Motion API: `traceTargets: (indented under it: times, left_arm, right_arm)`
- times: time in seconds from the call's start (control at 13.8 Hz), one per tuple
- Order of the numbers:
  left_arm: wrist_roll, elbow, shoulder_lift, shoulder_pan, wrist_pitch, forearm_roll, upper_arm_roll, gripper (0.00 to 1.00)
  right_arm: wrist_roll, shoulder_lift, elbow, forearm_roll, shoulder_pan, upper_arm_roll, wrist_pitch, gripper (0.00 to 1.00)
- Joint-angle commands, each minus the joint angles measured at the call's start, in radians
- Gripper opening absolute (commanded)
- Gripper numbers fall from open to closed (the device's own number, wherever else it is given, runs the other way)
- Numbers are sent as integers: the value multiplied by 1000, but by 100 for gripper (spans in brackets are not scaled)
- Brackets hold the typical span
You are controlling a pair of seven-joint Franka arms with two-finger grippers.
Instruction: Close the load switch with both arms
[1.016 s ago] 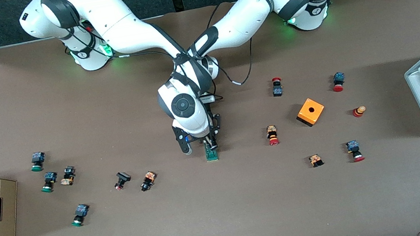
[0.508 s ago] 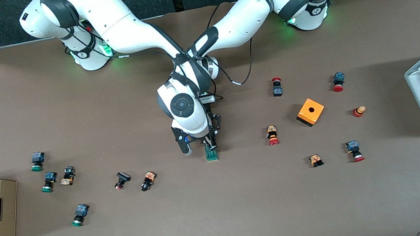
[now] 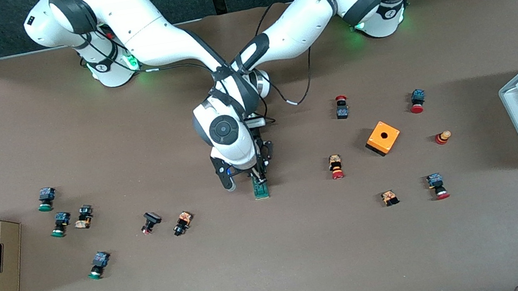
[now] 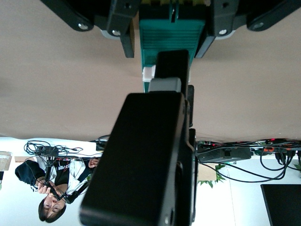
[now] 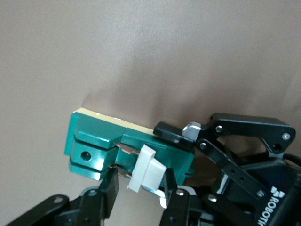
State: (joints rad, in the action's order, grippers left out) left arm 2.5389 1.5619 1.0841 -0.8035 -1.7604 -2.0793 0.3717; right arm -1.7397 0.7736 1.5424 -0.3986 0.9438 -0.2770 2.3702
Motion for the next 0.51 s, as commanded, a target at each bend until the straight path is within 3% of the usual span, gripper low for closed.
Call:
traceTargets:
  times: [0.0, 0.44]
  left_arm:
    - [-14, -28, 23, -10, 2, -8, -4, 58]
    - [-14, -28, 23, -10, 4, -8, -4, 58]
  right_arm:
    - [31, -7, 7, 24, -25, -5, 32, 40]
    - [34, -20, 2, 20, -51, -5, 24, 40]
